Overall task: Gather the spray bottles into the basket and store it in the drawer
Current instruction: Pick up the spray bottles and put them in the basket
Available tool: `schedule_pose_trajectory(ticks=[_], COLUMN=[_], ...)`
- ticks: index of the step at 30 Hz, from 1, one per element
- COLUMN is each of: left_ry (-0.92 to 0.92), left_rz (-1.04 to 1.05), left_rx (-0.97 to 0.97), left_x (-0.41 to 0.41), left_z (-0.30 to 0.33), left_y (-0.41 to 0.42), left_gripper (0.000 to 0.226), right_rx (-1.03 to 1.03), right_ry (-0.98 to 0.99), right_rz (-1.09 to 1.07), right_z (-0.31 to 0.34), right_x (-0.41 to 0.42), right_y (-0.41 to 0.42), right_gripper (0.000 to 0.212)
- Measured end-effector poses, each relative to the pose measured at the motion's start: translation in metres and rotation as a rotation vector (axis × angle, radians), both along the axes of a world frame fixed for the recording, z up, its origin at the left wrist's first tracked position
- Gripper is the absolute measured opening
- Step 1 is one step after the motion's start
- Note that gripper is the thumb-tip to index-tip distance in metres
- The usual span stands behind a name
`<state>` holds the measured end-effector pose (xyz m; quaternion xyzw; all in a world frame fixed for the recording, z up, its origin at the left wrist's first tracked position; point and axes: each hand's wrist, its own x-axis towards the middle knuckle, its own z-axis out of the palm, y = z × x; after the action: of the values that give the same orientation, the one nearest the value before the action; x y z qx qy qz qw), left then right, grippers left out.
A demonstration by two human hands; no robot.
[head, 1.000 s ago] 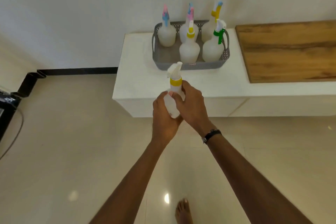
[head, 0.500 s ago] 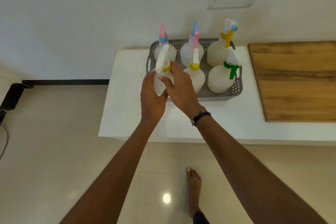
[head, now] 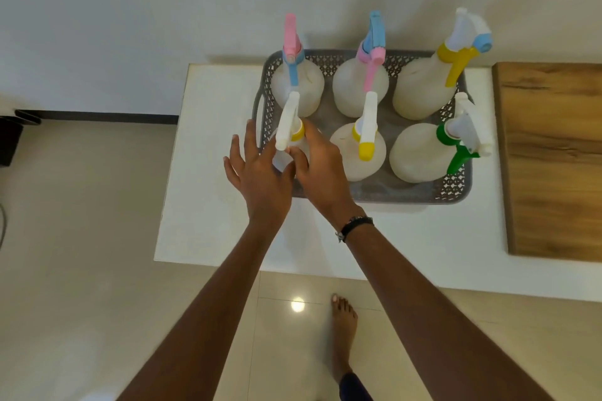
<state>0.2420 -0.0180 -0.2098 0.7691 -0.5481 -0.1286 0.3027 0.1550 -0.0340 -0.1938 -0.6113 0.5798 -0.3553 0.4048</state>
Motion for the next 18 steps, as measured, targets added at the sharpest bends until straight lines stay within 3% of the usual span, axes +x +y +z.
schedule_pose_trajectory(ticks=[9, 12, 14, 18], left_ry=[-0.016, -0.013, 0.087, 0.366], left_rz=[-0.031, -0.081, -0.076, 0.084], left_rx=[0.073, 0.076, 0.072, 0.022], left_x=[0.004, 0.008, 0.011, 0.019], left_z=[-0.006, -0.004, -0.001, 0.003], left_y=[-0.002, 0.004, 0.012, 0.038], left_gripper=[0.053, 0.067, 0.069, 0.051], right_rx=[0.026, 0.003, -0.080, -0.350], right_ry=[-0.044, 0.023, 0.096, 0.300], right_rz=[0.006, -0.019, -0.079, -0.164], right_z=[-0.001, -0.002, 0.001, 0.000], right_x=[-0.001, -0.011, -0.031, -0.095], right_y=[-0.002, 0.012, 0.036, 0.101], right_gripper=[0.044, 0.044, 0.037, 0.025])
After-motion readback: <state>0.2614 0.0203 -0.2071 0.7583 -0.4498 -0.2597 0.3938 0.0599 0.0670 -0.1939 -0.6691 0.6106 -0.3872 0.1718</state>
